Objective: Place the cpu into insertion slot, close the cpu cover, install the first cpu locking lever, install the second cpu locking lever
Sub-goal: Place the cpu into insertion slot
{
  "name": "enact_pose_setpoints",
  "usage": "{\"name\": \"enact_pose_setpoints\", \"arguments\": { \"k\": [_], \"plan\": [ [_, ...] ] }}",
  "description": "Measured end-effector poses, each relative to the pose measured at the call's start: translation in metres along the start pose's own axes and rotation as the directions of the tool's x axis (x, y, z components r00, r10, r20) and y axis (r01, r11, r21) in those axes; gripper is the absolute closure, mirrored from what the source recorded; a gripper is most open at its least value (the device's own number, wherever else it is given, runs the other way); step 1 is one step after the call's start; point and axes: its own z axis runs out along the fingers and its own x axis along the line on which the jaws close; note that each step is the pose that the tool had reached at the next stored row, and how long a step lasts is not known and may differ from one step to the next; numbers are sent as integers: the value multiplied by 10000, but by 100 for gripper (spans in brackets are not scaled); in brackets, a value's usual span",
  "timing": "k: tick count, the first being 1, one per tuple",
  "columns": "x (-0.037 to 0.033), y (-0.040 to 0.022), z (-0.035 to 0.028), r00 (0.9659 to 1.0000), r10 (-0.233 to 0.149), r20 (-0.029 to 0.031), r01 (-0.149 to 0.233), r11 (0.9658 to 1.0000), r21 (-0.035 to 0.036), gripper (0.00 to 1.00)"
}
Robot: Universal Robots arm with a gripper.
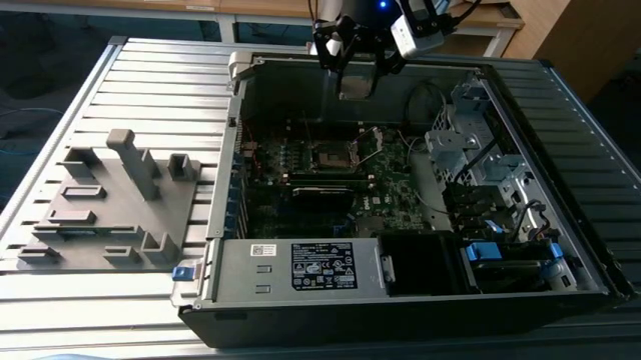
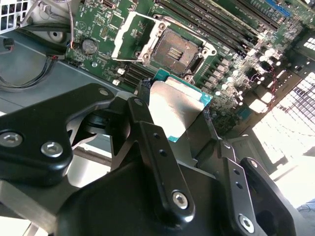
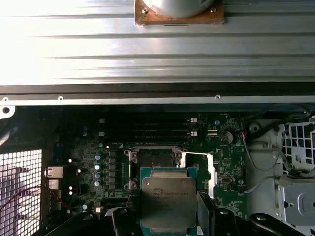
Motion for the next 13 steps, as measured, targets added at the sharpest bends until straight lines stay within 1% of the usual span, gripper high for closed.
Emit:
{"name": "enact_pose_setpoints", "arguments": {
  "k": [13],
  "plan": [
    [-1,-5,51,10000,0,0,0,10000,0,46]
  ]
}}
